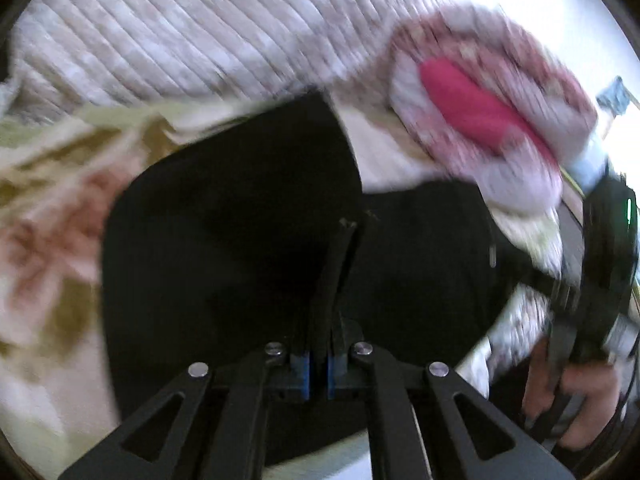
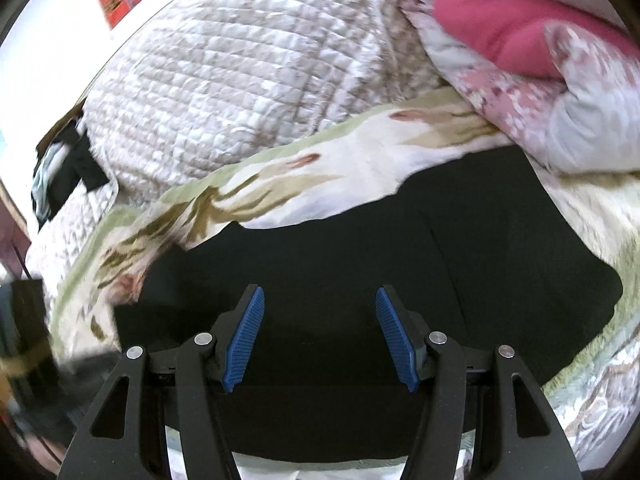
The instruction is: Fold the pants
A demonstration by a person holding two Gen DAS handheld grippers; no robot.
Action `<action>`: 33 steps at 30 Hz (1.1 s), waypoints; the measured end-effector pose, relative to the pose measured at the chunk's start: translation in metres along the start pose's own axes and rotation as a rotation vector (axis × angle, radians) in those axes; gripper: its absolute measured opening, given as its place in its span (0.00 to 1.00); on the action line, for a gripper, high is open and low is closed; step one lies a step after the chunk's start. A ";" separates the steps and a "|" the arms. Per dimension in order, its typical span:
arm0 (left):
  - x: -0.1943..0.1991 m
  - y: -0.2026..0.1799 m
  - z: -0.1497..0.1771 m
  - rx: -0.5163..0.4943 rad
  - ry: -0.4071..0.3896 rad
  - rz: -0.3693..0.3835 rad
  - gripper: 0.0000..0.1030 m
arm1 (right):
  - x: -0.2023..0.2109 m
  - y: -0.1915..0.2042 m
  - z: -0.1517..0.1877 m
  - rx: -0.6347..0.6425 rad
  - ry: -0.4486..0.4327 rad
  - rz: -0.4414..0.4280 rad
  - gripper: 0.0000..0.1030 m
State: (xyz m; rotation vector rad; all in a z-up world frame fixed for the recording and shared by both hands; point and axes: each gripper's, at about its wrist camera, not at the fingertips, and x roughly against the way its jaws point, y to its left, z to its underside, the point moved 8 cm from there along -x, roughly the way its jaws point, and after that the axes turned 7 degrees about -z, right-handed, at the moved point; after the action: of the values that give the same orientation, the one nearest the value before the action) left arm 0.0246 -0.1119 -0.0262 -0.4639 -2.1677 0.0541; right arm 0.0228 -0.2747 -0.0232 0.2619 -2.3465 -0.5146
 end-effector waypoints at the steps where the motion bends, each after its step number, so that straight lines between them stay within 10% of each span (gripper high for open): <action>1: -0.006 -0.005 0.008 -0.013 0.026 0.014 0.06 | 0.000 -0.001 0.000 -0.006 0.005 -0.005 0.57; 12: 0.040 -0.009 -0.002 0.017 -0.042 0.154 0.35 | -0.013 0.019 0.012 0.002 0.079 -0.122 0.57; 20: 0.042 0.085 -0.018 0.143 -0.087 -0.172 0.36 | -0.043 0.048 0.035 0.041 0.209 -0.216 0.54; 28: 0.018 0.114 -0.003 0.225 -0.031 -0.185 0.36 | -0.078 0.059 0.020 0.086 0.262 -0.200 0.51; 33: 0.016 0.114 0.001 0.228 -0.025 -0.181 0.36 | -0.094 0.055 0.012 0.037 0.279 -0.211 0.19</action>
State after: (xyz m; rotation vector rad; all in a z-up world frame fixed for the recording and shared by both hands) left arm 0.0500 0.0003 -0.0379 -0.1363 -2.1864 0.2050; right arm 0.0811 -0.1912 -0.0639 0.5663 -2.0691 -0.5003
